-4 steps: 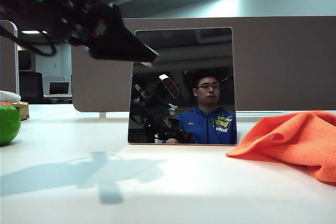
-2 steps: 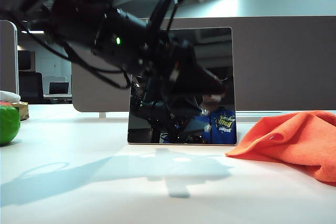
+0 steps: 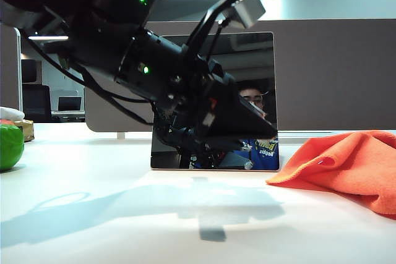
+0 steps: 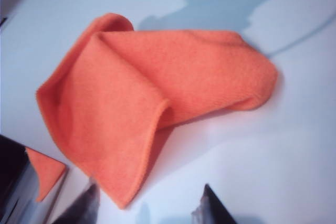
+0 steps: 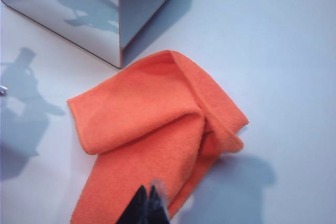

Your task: Pick up the cloth from the table and use it to cover the mirror.

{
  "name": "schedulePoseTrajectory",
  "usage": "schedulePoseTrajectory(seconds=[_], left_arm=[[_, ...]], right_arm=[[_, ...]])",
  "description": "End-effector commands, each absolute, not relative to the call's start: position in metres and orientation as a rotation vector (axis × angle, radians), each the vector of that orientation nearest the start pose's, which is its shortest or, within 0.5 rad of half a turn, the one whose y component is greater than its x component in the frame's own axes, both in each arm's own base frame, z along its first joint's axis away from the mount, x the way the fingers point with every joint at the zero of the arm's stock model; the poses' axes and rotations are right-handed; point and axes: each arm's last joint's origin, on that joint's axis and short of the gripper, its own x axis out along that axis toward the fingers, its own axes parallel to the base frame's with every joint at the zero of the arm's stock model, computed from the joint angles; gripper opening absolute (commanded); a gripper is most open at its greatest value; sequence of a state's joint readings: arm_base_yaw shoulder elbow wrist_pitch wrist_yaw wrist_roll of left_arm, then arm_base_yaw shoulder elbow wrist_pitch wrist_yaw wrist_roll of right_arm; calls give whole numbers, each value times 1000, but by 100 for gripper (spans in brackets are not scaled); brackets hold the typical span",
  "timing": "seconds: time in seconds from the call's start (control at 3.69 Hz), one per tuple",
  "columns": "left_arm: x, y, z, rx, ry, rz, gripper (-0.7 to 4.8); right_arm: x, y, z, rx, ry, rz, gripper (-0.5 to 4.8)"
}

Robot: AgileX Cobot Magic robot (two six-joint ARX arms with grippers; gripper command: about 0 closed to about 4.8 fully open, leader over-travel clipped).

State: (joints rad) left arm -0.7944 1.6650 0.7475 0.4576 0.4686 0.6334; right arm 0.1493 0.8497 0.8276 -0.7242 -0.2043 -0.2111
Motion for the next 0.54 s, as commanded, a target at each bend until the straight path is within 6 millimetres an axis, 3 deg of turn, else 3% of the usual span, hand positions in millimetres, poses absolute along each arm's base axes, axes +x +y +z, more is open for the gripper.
schedulePoseTrajectory(seconds=[0.27, 0.54], left_arm=[[240, -279, 160, 619, 6, -1398, 251], [236, -287, 156, 590, 9, -1493, 250]], right_arm=[[160, 30, 292, -175, 699, 421, -1], [160, 30, 284, -174, 721, 423, 0]])
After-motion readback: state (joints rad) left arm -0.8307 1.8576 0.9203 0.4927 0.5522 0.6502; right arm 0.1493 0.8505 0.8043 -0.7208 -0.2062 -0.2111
